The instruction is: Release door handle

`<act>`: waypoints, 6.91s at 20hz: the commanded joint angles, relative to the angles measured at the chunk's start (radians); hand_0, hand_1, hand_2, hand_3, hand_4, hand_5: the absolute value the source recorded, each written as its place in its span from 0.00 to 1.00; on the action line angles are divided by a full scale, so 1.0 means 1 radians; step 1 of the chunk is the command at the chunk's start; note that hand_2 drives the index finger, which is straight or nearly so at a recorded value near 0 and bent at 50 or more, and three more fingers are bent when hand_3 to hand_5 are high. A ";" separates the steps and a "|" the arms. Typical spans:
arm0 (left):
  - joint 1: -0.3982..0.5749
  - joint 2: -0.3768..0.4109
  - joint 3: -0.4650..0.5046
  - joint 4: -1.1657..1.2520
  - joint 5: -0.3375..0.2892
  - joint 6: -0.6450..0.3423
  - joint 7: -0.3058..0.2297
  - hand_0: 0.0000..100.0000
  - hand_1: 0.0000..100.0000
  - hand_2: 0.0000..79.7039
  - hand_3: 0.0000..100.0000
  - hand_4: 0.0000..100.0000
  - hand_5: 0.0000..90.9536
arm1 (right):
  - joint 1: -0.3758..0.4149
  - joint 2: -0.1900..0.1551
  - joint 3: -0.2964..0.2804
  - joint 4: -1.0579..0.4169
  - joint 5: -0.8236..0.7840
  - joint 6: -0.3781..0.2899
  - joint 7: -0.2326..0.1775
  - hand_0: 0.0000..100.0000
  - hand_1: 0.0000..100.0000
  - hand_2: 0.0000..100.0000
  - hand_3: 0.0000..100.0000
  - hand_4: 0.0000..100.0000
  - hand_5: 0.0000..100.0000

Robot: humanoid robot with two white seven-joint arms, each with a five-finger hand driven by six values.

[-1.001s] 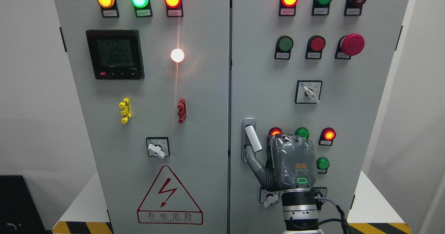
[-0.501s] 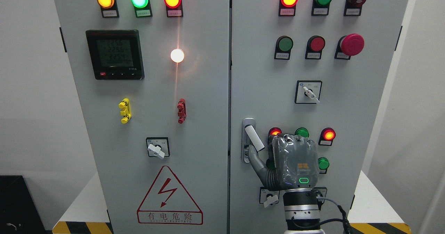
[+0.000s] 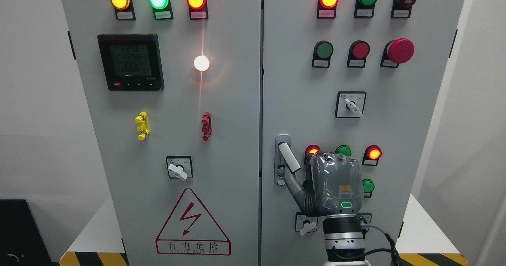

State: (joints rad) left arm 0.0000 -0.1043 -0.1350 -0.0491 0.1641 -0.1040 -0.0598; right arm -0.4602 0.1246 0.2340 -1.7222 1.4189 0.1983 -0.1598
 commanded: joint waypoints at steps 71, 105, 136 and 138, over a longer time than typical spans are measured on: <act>0.009 0.000 0.000 0.000 0.000 0.001 0.000 0.12 0.56 0.00 0.00 0.00 0.00 | -0.002 -0.006 -0.033 -0.025 -0.003 0.000 0.000 0.56 0.38 0.92 1.00 0.99 1.00; 0.009 0.000 0.000 0.000 0.000 0.001 0.000 0.12 0.56 0.00 0.00 0.00 0.00 | -0.003 -0.005 -0.033 -0.033 -0.003 -0.005 0.003 0.57 0.35 0.92 1.00 0.99 1.00; 0.009 0.000 0.000 0.000 0.000 0.000 0.000 0.12 0.56 0.00 0.00 0.00 0.00 | -0.009 -0.005 -0.033 -0.034 -0.003 -0.007 0.006 0.58 0.35 0.92 1.00 0.99 1.00; 0.008 0.000 0.000 0.000 0.000 0.001 0.000 0.12 0.56 0.00 0.00 0.00 0.00 | -0.008 -0.006 -0.033 -0.034 -0.003 -0.007 0.005 0.58 0.35 0.92 1.00 0.99 1.00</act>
State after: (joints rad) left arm 0.0000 -0.1043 -0.1350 -0.0491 0.1641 -0.1037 -0.0599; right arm -0.4690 0.1195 0.2009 -1.7561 1.4158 0.1924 -0.1538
